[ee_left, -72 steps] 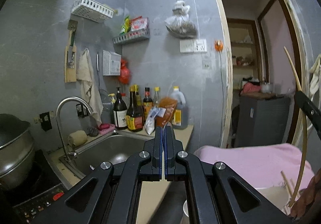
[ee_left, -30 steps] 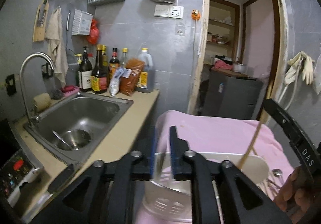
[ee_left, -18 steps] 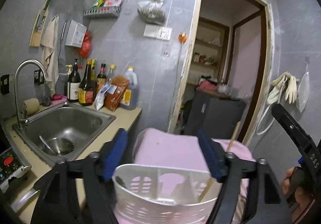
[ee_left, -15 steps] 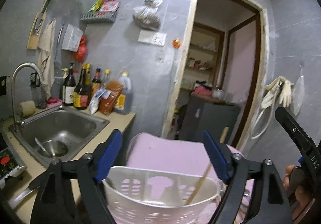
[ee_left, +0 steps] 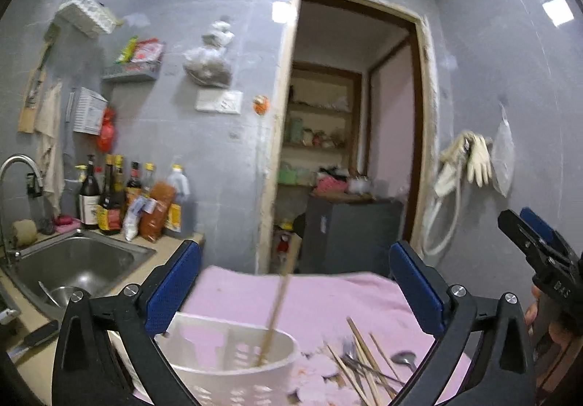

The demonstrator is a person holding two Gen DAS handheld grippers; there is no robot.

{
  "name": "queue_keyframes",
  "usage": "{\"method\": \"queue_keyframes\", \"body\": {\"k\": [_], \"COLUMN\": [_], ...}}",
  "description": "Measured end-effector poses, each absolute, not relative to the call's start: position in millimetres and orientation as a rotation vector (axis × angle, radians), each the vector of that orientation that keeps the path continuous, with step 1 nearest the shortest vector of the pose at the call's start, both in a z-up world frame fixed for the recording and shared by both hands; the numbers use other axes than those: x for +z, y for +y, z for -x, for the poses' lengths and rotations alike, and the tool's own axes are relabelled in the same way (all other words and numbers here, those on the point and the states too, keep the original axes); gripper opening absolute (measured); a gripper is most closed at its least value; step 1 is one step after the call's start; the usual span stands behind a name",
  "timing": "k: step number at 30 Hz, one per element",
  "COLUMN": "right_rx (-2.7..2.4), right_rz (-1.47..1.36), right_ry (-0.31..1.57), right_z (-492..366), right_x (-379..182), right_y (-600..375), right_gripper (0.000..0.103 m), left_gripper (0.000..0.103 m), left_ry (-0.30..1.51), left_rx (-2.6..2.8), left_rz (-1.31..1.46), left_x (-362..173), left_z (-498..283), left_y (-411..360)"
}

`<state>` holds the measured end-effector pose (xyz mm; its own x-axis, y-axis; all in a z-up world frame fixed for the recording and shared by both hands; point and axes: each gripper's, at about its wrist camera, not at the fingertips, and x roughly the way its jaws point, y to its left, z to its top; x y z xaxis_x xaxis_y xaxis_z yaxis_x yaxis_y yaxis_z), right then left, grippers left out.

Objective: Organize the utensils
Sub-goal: 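Grasp a steel spoon with the right tool while the left tool grasps a chopstick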

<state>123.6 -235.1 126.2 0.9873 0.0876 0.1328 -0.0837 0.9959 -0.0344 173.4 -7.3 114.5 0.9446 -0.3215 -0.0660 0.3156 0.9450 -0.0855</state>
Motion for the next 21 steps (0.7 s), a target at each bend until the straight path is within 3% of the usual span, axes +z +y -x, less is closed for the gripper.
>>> {"method": "queue_keyframes", "body": {"k": [11, 14, 17, 21], "right_rx": [0.039, 0.051, 0.072, 0.111], "right_rz": [0.033, 0.004, -0.017, -0.04], "right_ry": [0.103, 0.184, 0.27, 0.395], "right_z": [-139.9, -149.7, -161.3, -180.0], "right_x": [83.0, 70.9, 60.0, 45.5], "right_y": [-288.1, -298.5, -305.2, -307.6], "right_gripper": [0.103, 0.097, 0.089, 0.076], "left_gripper": [0.101, 0.1, 0.089, 0.058], "left_ry": [0.335, 0.405, 0.483, 0.614], "left_rx": [-0.41, -0.424, -0.443, -0.466], "left_rz": [-0.067, -0.1, -0.136, -0.169], "left_x": [55.7, 36.1, 17.7, -5.0], "left_z": [-197.5, -200.2, -204.8, -220.8], "left_y": [-79.0, -93.3, -106.8, -119.2]}}
